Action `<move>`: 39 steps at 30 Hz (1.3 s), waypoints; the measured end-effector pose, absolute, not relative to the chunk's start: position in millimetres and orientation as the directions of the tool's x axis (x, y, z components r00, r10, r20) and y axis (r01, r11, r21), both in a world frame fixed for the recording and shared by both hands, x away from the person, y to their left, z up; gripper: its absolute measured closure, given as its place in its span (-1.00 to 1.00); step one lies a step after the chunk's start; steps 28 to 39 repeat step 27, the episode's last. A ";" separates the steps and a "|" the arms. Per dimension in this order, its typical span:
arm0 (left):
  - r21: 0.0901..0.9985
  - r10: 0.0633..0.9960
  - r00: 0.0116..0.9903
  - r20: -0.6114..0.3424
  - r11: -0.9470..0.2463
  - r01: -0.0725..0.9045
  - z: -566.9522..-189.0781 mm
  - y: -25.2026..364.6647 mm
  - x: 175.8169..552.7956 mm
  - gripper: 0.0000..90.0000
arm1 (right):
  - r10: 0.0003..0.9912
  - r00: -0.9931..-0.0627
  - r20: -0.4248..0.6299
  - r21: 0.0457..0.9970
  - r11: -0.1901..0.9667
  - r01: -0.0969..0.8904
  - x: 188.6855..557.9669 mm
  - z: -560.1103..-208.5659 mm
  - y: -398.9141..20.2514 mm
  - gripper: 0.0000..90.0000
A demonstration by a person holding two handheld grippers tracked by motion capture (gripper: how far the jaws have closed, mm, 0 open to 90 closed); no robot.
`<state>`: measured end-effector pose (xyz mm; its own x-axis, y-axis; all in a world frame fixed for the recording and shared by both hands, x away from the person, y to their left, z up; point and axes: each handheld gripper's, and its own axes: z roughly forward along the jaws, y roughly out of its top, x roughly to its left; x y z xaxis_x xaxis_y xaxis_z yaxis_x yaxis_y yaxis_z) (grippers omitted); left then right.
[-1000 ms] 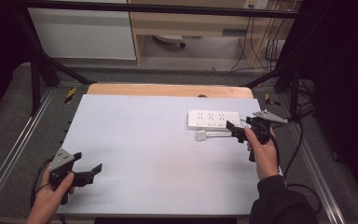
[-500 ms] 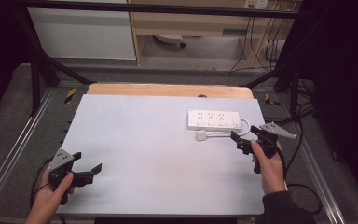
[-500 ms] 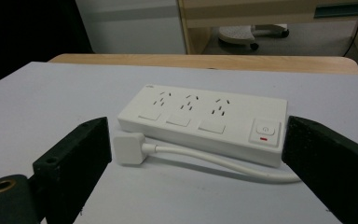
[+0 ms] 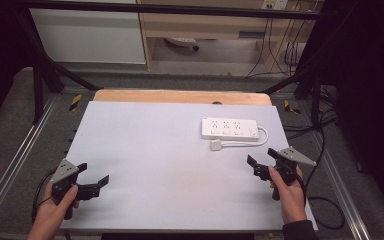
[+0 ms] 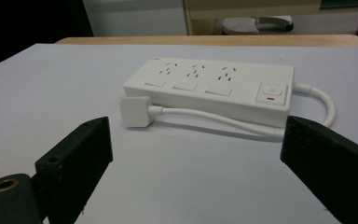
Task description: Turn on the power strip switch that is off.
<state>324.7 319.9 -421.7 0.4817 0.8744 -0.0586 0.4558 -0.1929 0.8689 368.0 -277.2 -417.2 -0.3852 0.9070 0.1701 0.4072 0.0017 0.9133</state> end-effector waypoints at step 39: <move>0.871 0.871 0.488 -0.055 -0.197 0.450 -420.5 318.8 324.0 -0.86 | 0.891 -0.450 0.059 0.861 0.182 0.474 350.2 -449.5 -239.5 -0.93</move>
